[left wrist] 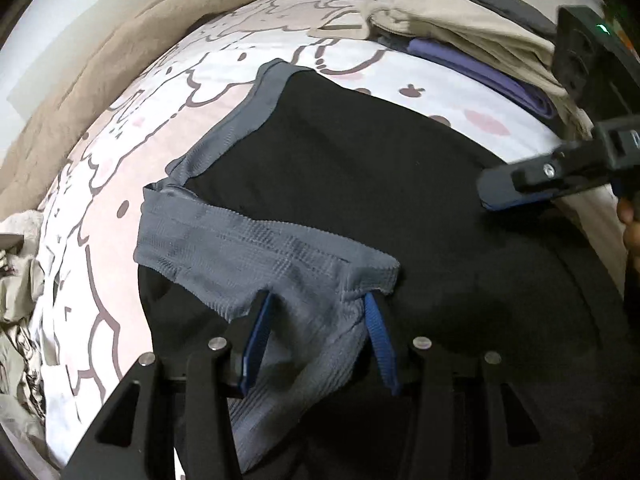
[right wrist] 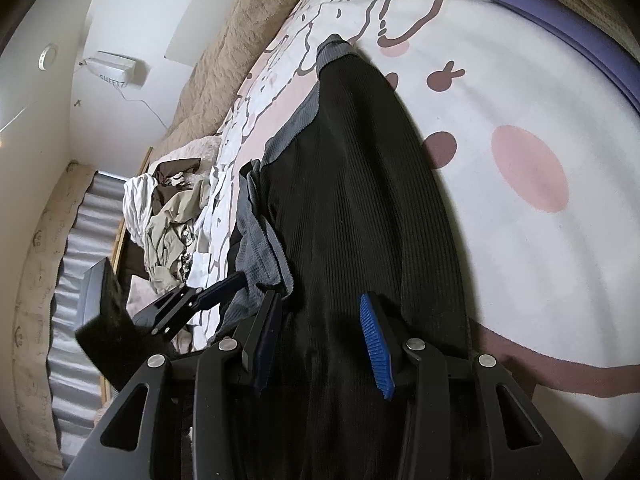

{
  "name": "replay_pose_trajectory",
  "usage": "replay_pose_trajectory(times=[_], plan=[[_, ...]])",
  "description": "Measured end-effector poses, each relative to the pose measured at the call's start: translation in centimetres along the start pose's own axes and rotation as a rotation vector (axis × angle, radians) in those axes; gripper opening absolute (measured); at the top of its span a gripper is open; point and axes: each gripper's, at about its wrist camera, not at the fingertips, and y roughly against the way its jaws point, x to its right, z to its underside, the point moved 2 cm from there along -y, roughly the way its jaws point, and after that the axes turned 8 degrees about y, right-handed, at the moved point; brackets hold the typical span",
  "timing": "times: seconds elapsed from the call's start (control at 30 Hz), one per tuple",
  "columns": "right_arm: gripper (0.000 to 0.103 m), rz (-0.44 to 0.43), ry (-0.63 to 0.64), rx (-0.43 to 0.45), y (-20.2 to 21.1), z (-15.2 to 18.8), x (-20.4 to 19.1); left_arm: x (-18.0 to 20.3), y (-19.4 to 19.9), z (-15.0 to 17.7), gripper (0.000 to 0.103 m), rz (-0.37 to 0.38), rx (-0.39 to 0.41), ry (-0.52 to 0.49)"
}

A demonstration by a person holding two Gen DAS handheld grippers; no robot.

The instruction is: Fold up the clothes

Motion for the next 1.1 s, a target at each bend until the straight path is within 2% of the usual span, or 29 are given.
replay_pose_trajectory(times=[0.07,0.17,0.3,0.33,0.37,0.4,0.53,0.67,0.73,0.77,0.8,0.83,0.87,0.9,0.97,1.1], plan=[[0.041,-0.001,-0.004,0.0,0.0,0.0,0.1,-0.3,0.2,-0.2,0.06,0.017,0.011,0.019],[0.041,-0.004,-0.007,-0.002,0.0,0.0,0.1,-0.7,1.5,-0.7,0.062,0.063,0.046,0.064],[0.041,-0.002,-0.008,-0.006,-0.1,0.1,0.1,-2.3,2.1,-1.5,0.062,-0.022,0.078,0.125],[0.041,0.0,-0.007,-0.006,-0.2,0.1,0.1,-2.6,1.6,-1.6,0.056,-0.049,0.065,0.135],[0.041,0.002,-0.006,-0.008,-0.2,0.1,0.1,-2.6,1.1,-1.6,0.045,-0.052,0.043,0.137],[0.041,0.004,-0.004,-0.009,-0.2,0.1,0.1,-2.4,0.4,-1.4,0.043,-0.048,0.017,0.127],[0.041,0.005,-0.004,-0.011,-0.2,0.1,0.2,0.9,-1.6,-0.2,0.043,-0.065,-0.029,-0.016],[0.041,0.005,-0.002,-0.012,-0.1,0.2,0.2,2.1,-2.3,0.2,0.043,-0.077,-0.037,-0.052],[0.041,0.006,-0.003,-0.012,-0.2,0.2,0.2,1.8,-2.6,0.3,0.043,-0.065,-0.045,-0.022],[0.041,0.006,-0.003,-0.012,-0.2,0.2,0.2,1.7,-2.6,0.3,0.039,-0.057,-0.047,-0.012],[0.041,0.006,-0.003,-0.013,-0.2,0.2,0.2,1.6,-2.6,0.3,0.034,-0.036,-0.05,0.0],[0.041,0.006,-0.004,-0.013,-0.2,0.2,0.2,1.4,-2.6,0.3,0.021,-0.003,-0.057,0.027],[0.041,0.006,-0.004,-0.013,-0.2,0.2,0.2,1.1,-2.5,0.2,0.014,0.019,-0.058,0.058],[0.041,0.007,-0.004,-0.013,-0.2,0.3,0.2,0.9,-2.3,0.2,0.013,0.029,-0.053,0.077],[0.041,0.007,-0.004,-0.014,-0.2,0.3,0.2,0.5,-1.9,0.1,0.003,0.04,-0.041,0.107],[0.041,0.008,-0.006,-0.015,-0.3,0.3,0.2,-0.3,-0.7,0.0,0.003,0.055,-0.021,0.15]])
